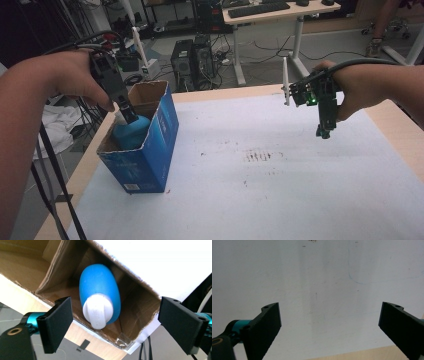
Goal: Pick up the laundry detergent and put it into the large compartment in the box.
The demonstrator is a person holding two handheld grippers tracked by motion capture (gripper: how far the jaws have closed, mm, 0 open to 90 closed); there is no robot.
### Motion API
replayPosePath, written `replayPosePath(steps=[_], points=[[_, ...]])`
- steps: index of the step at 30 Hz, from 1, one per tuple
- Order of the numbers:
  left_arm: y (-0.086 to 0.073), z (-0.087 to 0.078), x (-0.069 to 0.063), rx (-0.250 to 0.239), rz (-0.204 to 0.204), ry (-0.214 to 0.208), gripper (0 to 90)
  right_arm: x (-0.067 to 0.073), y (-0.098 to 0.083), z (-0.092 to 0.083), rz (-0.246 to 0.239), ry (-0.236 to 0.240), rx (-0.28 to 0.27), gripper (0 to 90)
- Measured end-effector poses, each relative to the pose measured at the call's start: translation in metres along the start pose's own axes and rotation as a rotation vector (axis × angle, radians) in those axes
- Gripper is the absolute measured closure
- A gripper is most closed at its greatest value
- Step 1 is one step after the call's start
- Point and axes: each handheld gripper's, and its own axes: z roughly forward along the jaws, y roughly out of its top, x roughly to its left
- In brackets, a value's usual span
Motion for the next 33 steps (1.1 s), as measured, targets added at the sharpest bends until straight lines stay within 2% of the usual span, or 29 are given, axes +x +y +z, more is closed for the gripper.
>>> replayPosePath(steps=[4,6,18,25,33], points=[[0.007,-0.006,-0.006,-0.018,0.022,0.006,9.6,0.0,-0.001,0.0,0.002,0.002,0.005,3.4],[0.012,-0.009,-0.01,-0.027,0.03,-0.006,8.8,0.0,-0.001,0.0,0.002,0.004,0.006,3.4],[0.042,-0.016,-0.041,-0.036,0.165,-0.015,3.8,0.0,-0.004,-0.001,0.008,0.006,0.001,3.4],[0.059,-0.005,-0.059,-0.006,0.253,-0.023,1.6,0.001,-0.004,-0.002,0.006,0.011,-0.001,3.3],[0.077,0.017,-0.073,0.007,0.345,-0.034,1.7,0.005,-0.001,-0.004,0.012,0.012,-0.004,3.4]])
